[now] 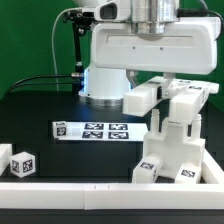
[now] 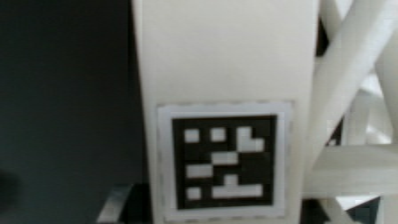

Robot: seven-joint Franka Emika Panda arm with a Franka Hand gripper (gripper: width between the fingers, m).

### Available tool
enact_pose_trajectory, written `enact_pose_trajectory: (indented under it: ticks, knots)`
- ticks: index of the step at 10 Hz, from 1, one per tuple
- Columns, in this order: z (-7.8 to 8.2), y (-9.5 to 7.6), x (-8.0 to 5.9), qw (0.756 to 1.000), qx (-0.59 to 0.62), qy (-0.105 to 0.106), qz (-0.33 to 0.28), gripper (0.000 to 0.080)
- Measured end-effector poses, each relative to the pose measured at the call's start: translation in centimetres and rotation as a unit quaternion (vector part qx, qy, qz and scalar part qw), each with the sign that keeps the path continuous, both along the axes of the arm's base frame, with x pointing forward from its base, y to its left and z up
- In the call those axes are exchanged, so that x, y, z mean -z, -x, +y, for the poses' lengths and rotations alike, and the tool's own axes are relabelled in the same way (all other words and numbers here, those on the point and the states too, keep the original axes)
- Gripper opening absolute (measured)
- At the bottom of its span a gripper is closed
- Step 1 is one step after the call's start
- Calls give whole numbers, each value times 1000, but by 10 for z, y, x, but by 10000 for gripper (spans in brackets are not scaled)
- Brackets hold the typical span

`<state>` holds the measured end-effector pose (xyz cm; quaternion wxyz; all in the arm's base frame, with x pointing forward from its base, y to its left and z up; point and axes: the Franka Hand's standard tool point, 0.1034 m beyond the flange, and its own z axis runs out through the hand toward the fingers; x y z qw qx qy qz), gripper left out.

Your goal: Assemble chair

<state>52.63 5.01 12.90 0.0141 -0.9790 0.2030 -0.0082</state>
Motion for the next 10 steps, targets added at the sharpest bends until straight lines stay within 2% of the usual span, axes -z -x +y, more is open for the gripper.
enact_pose_trajectory:
  ticks: [4,6,10]
  knots:
    - [2,2,3,1000,3,-3,0,282]
    - [11,14,10,1000,-6,-3,0,282]
    - [14,20,18,1000,-11,0,6,284]
